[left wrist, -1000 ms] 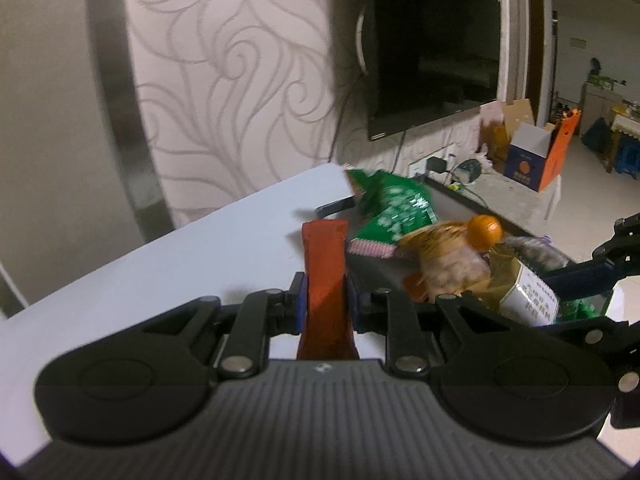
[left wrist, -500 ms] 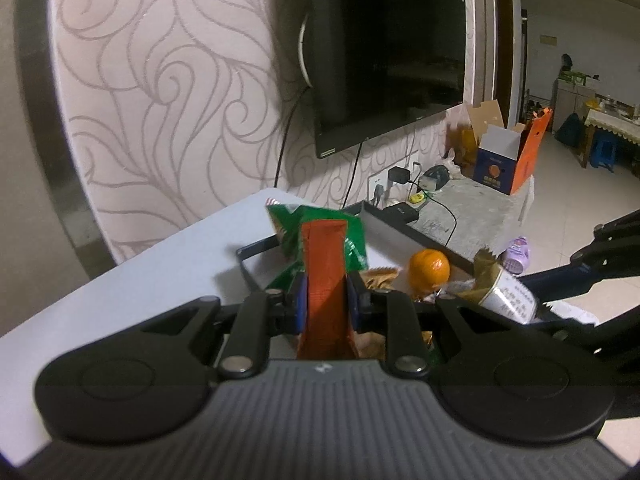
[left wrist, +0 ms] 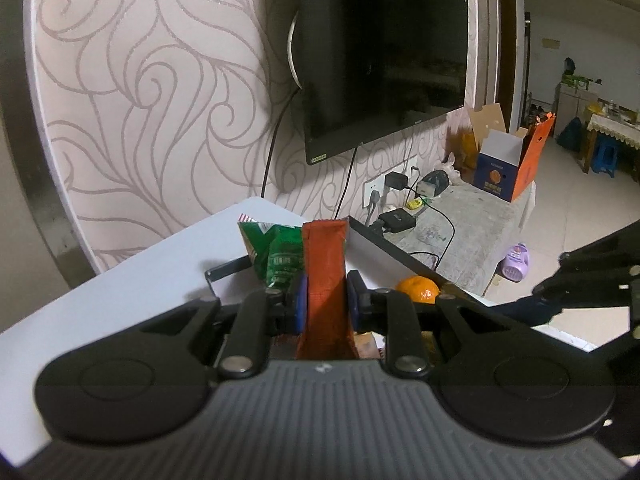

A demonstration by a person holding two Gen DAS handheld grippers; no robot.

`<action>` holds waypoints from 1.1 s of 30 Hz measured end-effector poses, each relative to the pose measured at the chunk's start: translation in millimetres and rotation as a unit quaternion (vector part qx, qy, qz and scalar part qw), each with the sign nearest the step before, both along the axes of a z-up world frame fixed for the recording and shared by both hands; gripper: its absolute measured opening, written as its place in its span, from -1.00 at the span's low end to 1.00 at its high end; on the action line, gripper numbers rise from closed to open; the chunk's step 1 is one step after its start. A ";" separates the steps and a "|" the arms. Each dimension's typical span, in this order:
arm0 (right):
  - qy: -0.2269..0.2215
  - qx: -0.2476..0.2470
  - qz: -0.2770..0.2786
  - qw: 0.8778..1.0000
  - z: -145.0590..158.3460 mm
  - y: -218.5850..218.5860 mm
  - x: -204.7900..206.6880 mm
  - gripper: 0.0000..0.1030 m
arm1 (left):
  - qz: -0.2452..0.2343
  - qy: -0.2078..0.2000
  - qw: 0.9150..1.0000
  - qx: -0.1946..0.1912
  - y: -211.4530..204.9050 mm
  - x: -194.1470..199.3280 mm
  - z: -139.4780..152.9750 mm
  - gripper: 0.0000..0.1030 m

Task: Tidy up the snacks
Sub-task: 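Lower both snacks into the box tray and open both grippers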

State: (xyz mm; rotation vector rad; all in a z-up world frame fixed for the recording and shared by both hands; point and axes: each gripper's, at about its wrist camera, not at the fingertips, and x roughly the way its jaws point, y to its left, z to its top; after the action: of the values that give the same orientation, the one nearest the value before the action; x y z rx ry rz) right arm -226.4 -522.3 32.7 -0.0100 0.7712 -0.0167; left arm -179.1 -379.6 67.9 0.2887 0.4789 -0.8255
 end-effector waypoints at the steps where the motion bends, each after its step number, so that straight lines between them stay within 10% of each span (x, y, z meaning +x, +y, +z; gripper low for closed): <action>1: 0.001 0.000 0.002 1.000 -1.2 -1.3 2.4 -0.14 | 0.001 0.000 1.000 0.000 -0.8 0.3 -1.1 -0.53; 19: -0.012 0.034 0.013 0.999 5.6 -19.7 1.5 0.34 | -0.021 0.017 1.000 0.007 -15.5 4.3 -12.8 -0.49; 24: -0.012 0.034 0.011 0.999 5.7 -17.5 -1.2 0.39 | -0.005 0.000 1.000 0.000 -11.1 1.4 -13.5 0.45; 33: -0.011 0.033 0.005 0.999 6.9 -11.2 -3.9 0.40 | -0.002 -0.007 1.000 0.008 -6.6 -3.0 -13.2 0.45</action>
State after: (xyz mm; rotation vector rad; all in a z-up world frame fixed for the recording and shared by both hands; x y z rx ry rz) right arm -230.3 -533.5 39.6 0.0493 0.7489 0.0187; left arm -182.1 -386.3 54.7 0.3112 0.4714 -0.8236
